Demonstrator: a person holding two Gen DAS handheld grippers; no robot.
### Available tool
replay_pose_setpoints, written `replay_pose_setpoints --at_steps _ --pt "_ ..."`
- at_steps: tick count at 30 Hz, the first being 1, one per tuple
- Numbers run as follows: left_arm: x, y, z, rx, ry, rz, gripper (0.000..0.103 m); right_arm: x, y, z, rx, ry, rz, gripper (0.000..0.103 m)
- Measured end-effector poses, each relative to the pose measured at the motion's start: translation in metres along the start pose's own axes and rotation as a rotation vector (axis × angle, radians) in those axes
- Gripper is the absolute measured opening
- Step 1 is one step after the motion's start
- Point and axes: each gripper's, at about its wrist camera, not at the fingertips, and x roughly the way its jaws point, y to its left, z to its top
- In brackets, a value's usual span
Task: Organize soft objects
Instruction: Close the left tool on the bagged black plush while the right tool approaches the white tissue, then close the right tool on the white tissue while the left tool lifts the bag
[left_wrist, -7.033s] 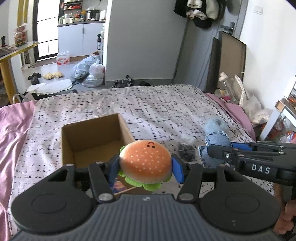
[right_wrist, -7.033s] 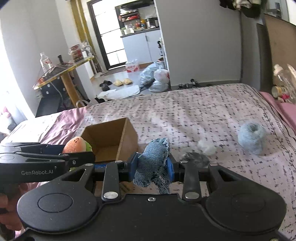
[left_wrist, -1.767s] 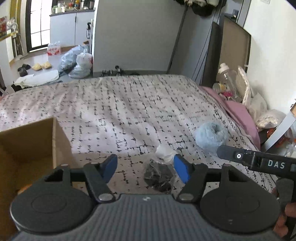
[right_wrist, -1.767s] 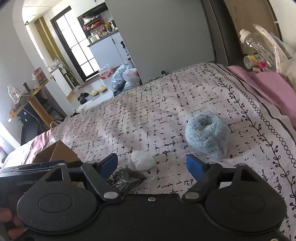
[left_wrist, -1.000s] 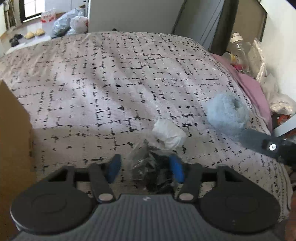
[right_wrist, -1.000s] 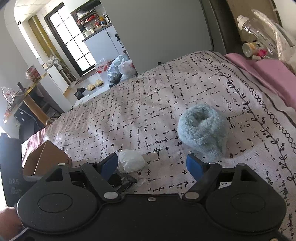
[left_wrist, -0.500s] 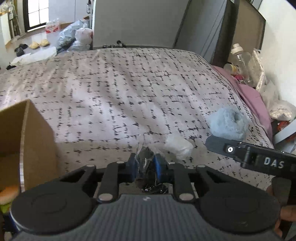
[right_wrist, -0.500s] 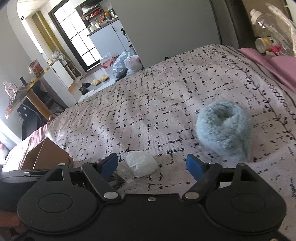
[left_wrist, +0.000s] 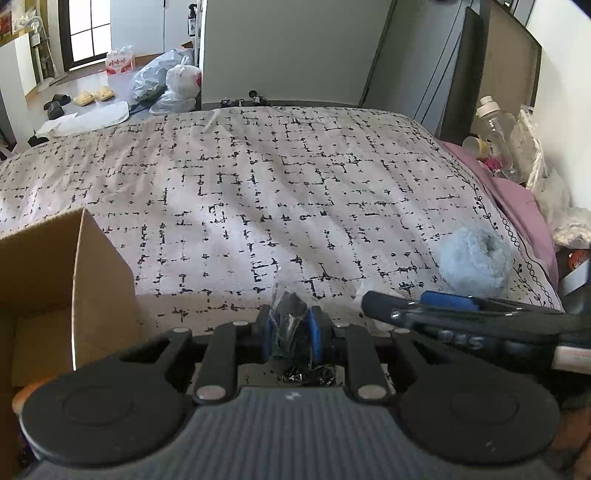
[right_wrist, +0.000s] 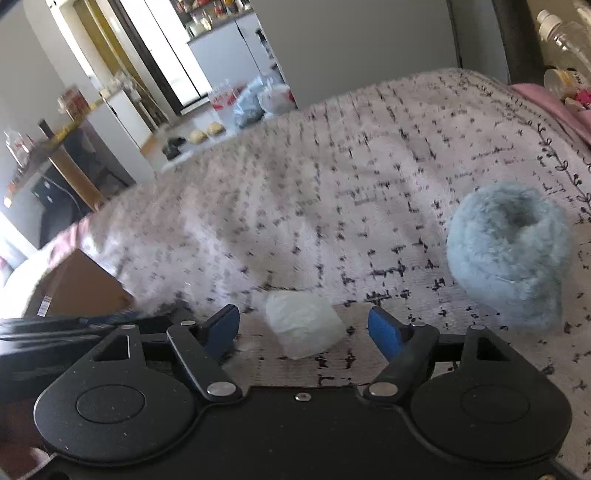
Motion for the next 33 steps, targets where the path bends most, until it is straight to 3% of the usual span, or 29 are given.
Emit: replay_pose_setpoints --at_steps 1,2,15,24,33 --pt "0.001 0.0 0.0 -0.001 0.003 0.001 0.02 0.004 0.0 0.0 -0.002 0.011 -0.002 0.063" --pt "0.001 0.001 0.0 -0.002 0.005 0.001 0.02 0.008 0.0 0.0 -0.007 0.023 0.001 0.049" --pt "-0.019 -0.004 0.004 0.018 -0.025 -0.026 0.02 -0.048 0.017 -0.006 -0.04 -0.035 -0.036 0.049" --pt "-0.063 -0.003 0.005 0.024 -0.102 -0.027 0.02 -0.09 0.043 -0.003 -0.066 -0.102 -0.07 0.049" --pt "-0.11 0.012 0.003 0.01 -0.176 -0.027 0.02 -0.121 0.072 -0.002 -0.072 -0.167 -0.048 0.049"
